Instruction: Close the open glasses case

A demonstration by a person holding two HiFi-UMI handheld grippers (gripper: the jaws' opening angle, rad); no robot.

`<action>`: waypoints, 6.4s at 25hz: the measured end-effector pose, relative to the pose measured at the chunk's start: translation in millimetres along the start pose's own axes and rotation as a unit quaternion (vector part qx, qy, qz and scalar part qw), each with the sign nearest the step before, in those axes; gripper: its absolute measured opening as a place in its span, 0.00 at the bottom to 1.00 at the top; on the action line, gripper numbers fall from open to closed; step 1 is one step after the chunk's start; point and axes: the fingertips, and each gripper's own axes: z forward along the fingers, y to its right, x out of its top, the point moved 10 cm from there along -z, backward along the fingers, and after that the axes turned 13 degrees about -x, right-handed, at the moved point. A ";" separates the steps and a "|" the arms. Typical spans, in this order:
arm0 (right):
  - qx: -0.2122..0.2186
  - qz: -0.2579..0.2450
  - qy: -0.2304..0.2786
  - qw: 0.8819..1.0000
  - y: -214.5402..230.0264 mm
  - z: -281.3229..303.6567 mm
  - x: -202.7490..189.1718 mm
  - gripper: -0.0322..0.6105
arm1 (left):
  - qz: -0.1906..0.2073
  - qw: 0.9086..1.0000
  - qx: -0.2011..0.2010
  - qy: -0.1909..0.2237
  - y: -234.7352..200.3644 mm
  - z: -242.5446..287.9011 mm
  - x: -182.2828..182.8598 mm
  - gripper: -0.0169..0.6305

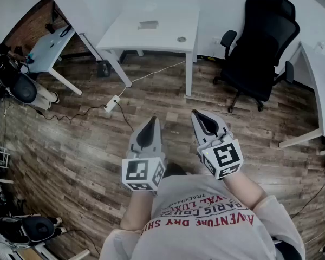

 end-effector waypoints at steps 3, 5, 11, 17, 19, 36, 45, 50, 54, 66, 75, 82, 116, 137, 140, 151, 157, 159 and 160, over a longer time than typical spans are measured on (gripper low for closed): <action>-0.001 0.004 -0.004 1.000 5.5 7.9 -3.5 0.07 | 0.000 1.000 -0.001 -0.003 -3.9 9.8 -1.0 0.02; -0.003 0.006 -0.005 1.000 7.7 14.1 -6.0 0.07 | -0.001 1.000 -0.004 -0.005 -8.2 16.0 -2.0 0.02; -0.003 0.023 -0.011 1.000 12.3 36.6 -12.9 0.07 | -0.005 1.000 -0.004 -0.014 -24.3 31.2 -4.5 0.02; -0.006 0.057 -0.028 0.998 15.3 65.4 -27.1 0.07 | -0.018 0.999 0.017 -0.021 -55.3 42.0 -11.4 0.02; -0.007 0.065 -0.040 0.997 15.9 77.3 -34.7 0.07 | -0.025 0.999 0.023 -0.027 -69.3 45.7 -16.3 0.02; -0.047 0.058 -0.074 0.994 -8.9 312.4 -14.8 0.07 | -0.073 0.996 -0.022 -0.042 -299.9 175.0 1.4 0.02; -0.078 0.030 -0.077 0.993 -19.8 460.7 18.7 0.07 | -0.069 0.996 -0.048 -0.042 -436.9 251.6 36.8 0.02; -0.071 0.042 -0.101 0.992 -12.1 512.5 11.8 0.07 | -0.076 0.994 -0.050 -0.060 -471.1 281.0 31.1 0.02; -0.072 0.049 -0.107 0.990 1.9 546.1 2.9 0.07 | -0.081 0.993 -0.046 -0.076 -491.5 307.3 22.4 0.02; -0.031 0.053 -0.100 0.993 67.2 683.3 1.0 0.07 | -0.080 0.992 -0.010 -0.099 -562.4 427.5 21.0 0.02; -0.011 0.058 -0.127 0.990 140.0 795.7 -2.3 0.07 | -0.091 0.986 -0.002 -0.139 -612.3 546.7 20.5 0.02; -0.019 0.068 -0.180 0.981 166.0 848.5 -28.4 0.07 | -0.117 0.976 0.003 -0.186 -644.9 592.4 -5.2 0.02; -0.111 0.074 -0.303 0.944 165.7 963.8 -105.9 0.07 | -0.193 0.923 -0.120 -0.311 -713.9 670.1 -111.5 0.02; -0.109 0.085 -0.314 0.939 139.9 935.2 -117.3 0.07 | -0.189 0.917 -0.143 -0.321 -716.5 669.7 -112.2 0.02; -0.114 0.084 -0.314 0.939 135.4 929.6 -119.6 0.07 | -0.191 0.916 -0.147 -0.320 -717.0 669.9 -111.5 0.02; -0.128 0.094 -0.328 0.931 122.7 915.4 -136.3 0.07 | -0.217 0.905 -0.152 -0.332 -718.0 660.3 -112.7 0.02; -0.126 0.114 -0.301 0.939 125.8 913.2 -119.6 0.07 | -0.211 0.908 -0.156 -0.325 -717.1 656.7 -103.4 0.02; -0.123 0.109 -0.281 0.946 127.5 911.7 -103.2 0.07 | -0.206 0.914 -0.157 -0.312 -717.8 658.0 -91.1 0.02; -0.122 0.102 -0.270 0.950 128.3 910.8 -94.3 0.07 | -0.202 0.918 -0.158 -0.302 -717.9 659.6 -82.9 0.02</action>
